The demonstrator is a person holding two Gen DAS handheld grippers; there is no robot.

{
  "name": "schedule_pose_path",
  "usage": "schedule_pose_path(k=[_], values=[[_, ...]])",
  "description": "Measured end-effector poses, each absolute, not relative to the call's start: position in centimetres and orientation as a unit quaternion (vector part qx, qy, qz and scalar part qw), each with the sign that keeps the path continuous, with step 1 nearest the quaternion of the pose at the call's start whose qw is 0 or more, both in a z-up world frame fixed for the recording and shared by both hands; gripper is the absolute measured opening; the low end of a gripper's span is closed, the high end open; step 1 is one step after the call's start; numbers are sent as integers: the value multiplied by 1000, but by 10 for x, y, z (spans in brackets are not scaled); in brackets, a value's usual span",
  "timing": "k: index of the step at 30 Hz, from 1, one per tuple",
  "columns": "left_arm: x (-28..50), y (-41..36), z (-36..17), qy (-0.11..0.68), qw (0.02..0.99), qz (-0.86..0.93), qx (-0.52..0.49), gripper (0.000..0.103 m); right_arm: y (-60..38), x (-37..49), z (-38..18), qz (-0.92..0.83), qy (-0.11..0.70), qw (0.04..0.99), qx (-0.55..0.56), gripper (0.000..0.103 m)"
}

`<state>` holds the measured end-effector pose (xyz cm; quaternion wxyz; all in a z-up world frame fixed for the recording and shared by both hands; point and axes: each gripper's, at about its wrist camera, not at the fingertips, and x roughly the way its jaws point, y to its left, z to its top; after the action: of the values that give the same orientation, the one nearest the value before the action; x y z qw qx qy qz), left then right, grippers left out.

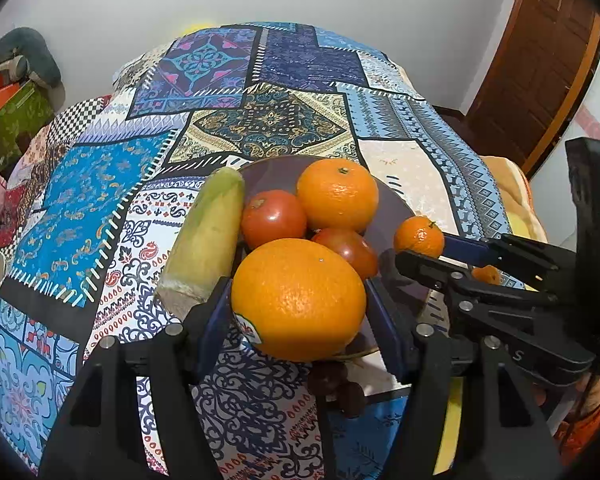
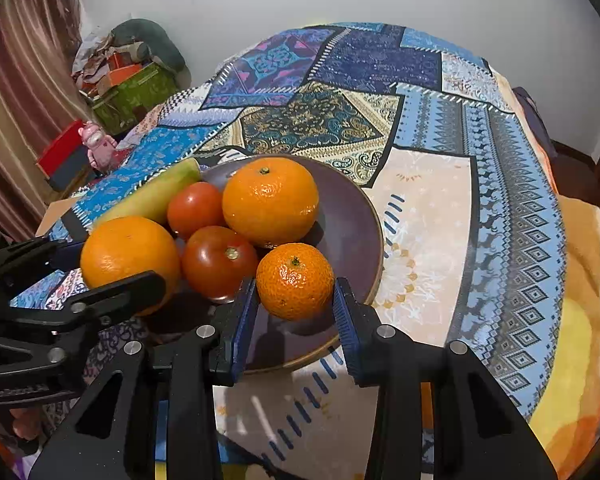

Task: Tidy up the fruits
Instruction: 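Lower the Dole orange onto the plate with the left tool while the right tool places the tangerine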

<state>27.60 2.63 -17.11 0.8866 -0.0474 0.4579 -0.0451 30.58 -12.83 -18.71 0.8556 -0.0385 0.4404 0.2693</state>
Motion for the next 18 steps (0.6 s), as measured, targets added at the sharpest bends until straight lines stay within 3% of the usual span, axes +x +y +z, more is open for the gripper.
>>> schedule_pose_path(k=[18], values=[[274,28,-176,460,886,-34,-47,67,-130,310,-192,267,450,851,-40,38]])
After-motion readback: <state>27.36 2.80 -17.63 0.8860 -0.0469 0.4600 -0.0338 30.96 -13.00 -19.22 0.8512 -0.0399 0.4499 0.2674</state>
